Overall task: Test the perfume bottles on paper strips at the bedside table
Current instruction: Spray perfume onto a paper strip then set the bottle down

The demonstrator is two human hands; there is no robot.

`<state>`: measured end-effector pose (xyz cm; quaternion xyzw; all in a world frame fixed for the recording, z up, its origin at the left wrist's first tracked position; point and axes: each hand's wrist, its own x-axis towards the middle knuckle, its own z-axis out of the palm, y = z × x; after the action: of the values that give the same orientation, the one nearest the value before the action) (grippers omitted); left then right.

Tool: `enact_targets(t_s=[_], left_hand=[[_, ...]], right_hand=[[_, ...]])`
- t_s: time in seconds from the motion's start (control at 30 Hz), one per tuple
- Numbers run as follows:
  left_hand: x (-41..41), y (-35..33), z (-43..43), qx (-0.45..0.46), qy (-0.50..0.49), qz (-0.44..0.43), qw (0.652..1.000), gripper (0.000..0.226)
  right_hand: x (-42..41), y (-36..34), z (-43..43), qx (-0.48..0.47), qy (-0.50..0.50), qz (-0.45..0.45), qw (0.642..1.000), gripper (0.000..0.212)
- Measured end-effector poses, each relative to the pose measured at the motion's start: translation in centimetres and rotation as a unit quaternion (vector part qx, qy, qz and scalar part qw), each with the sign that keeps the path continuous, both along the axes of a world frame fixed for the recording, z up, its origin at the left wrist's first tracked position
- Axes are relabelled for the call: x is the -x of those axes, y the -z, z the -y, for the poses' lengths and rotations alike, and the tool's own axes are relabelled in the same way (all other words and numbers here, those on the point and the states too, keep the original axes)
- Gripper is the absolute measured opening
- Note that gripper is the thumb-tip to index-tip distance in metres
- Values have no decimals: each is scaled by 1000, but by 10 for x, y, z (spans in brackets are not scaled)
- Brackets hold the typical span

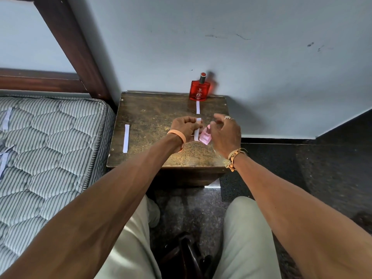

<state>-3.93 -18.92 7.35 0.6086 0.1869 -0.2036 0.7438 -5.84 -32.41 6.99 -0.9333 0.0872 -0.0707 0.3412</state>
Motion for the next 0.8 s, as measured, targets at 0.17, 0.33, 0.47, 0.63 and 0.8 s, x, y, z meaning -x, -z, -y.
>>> enact_targets(t_s=[0.17,0.33,0.47,0.63,0.8], left_hand=[[13,-24,-14,-53,44,69,995,10],[36,-58,-39,-131,67,146,978,12],[62,-87,-59,-110,58,157,980,19],[89,-113,-79,-83,32,171,981,26],[99,-139,-99,-45,-141,117,982,43]], right_hand=[[4,-37,-11,-85,-66,-52,993,40],[20,-75,-26,-168,-89,-77,979,16],[43,-108,-41,-153,-111,-50,981,11],[70,-149,-63,-94,-180,-36,978,19],[91,-220,-64,-333,-293,-117,889,14]])
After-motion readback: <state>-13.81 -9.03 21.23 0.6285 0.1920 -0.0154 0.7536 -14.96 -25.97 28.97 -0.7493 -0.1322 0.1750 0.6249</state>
